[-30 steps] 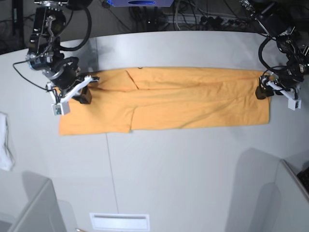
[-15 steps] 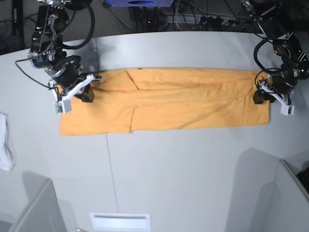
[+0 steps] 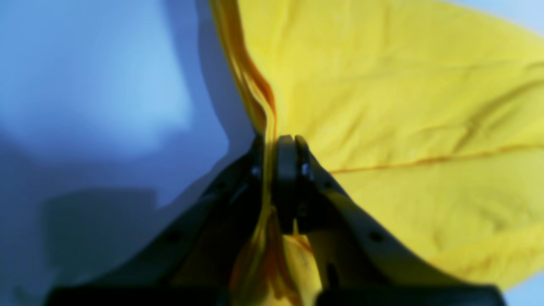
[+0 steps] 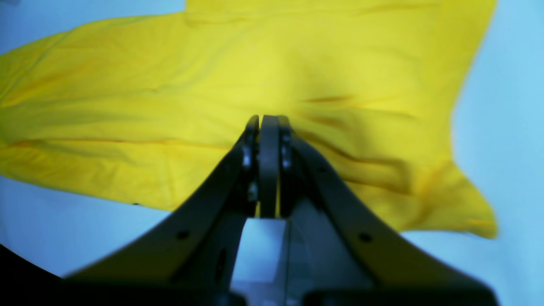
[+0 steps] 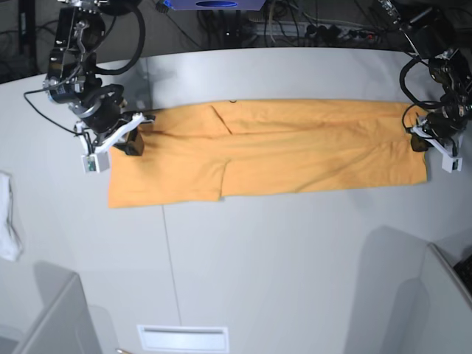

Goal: Fold the T-shirt properly
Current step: 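Grasp the strip's end near the left gripper with the left gripper, then fold the strip end with the left gripper toward the right gripper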

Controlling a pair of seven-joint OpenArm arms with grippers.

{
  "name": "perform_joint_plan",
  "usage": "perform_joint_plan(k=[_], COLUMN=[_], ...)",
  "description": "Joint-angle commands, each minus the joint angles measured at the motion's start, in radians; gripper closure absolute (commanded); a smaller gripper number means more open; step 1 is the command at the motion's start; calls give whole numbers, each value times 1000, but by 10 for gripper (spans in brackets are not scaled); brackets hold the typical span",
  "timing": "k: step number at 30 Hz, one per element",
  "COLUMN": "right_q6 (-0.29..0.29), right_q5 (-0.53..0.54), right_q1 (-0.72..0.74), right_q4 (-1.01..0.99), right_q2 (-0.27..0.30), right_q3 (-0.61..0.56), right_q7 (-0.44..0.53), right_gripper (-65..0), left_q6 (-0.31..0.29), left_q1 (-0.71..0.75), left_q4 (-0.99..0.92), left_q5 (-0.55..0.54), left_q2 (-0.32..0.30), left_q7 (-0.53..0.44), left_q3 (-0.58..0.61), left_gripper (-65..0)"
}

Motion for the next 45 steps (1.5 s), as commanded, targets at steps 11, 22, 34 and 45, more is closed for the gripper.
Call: perform_joint_plan(k=[11, 22, 34, 45], right_q6=[5, 5, 5, 5], right_q5=[11, 11, 11, 11], right_q1=[13, 15, 13, 13], right_q4=[17, 17, 17, 17], right_q2=[6, 6, 6, 6], right_q3=[7, 7, 8, 8], right_q7=[26, 26, 26, 26], right_gripper=[0, 0, 0, 0], left_q6=[-10, 158, 248, 365], left_q1=[153, 198, 164, 106], left_q4=[413, 612, 608, 554], left_q5=[-24, -26, -26, -35], left_q2=[60, 152, 190, 224], left_q7=[-22, -22, -22, -22], left_q3=[23, 288, 535, 709], left_gripper=[0, 0, 0, 0])
